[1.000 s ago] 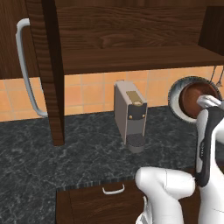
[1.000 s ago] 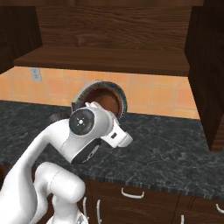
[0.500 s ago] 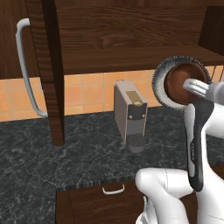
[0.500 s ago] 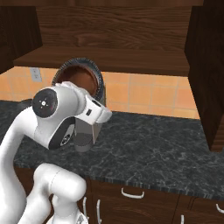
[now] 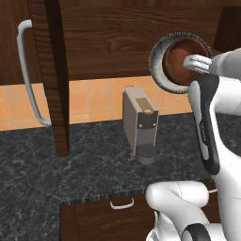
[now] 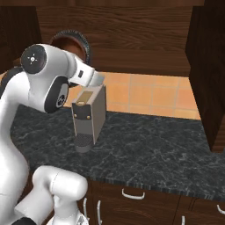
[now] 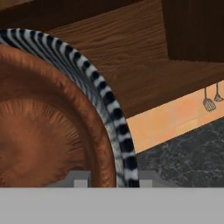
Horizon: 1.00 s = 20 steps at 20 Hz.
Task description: Pick up the bowls on the counter and stack them on top of one another in the open cabinet. Place the smaller bowl on top of the larger bowl.
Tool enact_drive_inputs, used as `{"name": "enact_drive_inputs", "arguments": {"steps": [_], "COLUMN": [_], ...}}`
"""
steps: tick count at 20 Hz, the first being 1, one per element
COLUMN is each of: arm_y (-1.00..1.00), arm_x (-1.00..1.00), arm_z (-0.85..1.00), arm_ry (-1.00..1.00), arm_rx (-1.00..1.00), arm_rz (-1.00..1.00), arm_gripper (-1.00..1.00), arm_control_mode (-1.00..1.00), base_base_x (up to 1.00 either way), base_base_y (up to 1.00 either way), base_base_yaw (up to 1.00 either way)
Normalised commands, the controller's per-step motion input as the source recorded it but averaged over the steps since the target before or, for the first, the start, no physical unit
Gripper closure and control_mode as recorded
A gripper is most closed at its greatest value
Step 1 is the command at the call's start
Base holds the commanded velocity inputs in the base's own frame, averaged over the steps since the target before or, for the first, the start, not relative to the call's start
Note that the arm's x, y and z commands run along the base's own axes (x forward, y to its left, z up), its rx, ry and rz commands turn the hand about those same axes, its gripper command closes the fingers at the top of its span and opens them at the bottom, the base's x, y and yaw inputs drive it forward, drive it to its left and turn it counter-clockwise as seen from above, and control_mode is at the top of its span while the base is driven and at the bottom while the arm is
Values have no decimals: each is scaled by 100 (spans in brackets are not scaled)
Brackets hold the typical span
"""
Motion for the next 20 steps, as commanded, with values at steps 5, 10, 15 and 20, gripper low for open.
{"name": "enact_drive_inputs", "arguments": {"steps": [5, 10, 15, 20], "arm_y": [20, 10, 8, 4], "arm_x": [46, 75, 72, 47], "arm_z": [20, 0, -2, -6], "arm_ry": [6, 1, 6, 6], "arm_rx": [-6, 0, 0, -1], "arm_rz": [0, -3, -10, -6], "arm_gripper": [100, 100, 100, 100], "arm_control_mode": [-100, -100, -100, -100], "base_base_x": [0, 0, 0, 0], "base_base_y": [0, 0, 0, 0], "base_base_yaw": [0, 0, 0, 0]}}
